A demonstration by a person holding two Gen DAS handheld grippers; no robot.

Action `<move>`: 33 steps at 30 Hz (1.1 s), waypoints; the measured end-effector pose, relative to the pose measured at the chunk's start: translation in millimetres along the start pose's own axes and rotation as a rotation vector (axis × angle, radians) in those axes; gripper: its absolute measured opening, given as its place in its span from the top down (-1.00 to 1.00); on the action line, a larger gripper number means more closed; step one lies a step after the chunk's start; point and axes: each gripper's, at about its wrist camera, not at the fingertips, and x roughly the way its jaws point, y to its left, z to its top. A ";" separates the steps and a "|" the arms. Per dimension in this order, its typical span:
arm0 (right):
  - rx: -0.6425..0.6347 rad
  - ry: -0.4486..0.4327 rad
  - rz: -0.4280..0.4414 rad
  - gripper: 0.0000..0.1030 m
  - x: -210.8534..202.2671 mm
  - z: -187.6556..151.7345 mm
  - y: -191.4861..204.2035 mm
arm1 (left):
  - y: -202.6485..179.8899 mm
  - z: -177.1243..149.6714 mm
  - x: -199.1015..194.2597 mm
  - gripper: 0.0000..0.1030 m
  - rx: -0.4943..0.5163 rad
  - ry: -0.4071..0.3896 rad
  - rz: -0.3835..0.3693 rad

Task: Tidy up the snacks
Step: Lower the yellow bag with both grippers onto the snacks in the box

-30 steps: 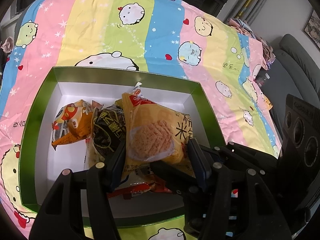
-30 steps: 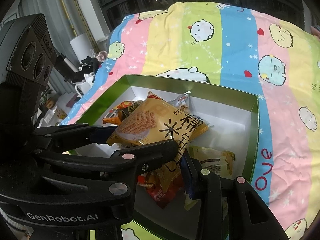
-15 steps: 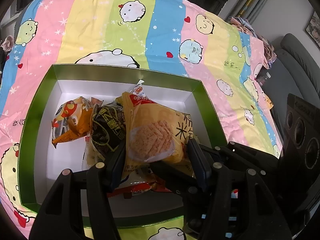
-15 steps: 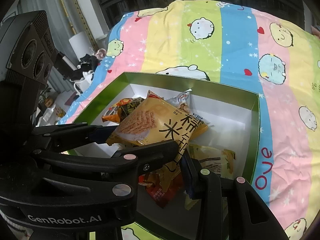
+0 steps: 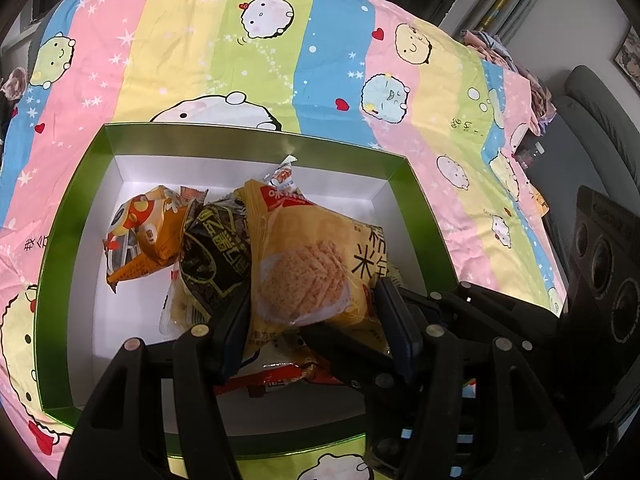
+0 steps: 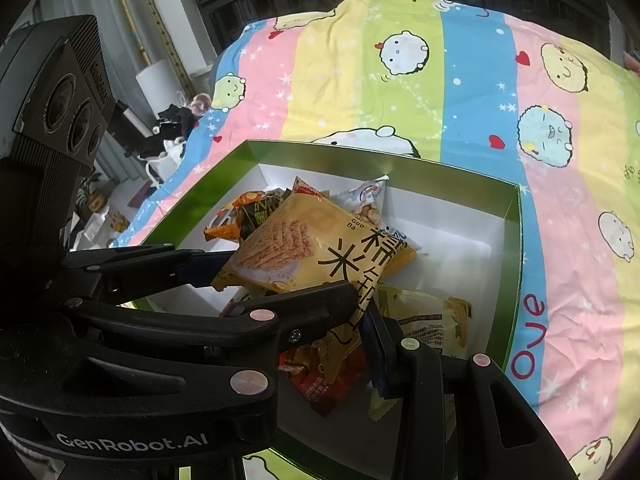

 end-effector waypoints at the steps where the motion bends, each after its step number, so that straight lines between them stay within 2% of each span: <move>1: 0.000 0.002 -0.001 0.20 0.3 0.3 0.2 | 0.2 0.3 0.3 -0.15 0.000 0.001 0.000; 29: 0.008 0.035 -0.010 0.20 4.6 0.4 -0.2 | -0.2 -2.2 5.1 -0.17 -0.007 0.023 0.018; 33: 0.007 0.035 -0.010 0.20 4.8 0.6 -0.3 | 0.5 -2.4 5.5 -0.23 -0.011 0.025 0.021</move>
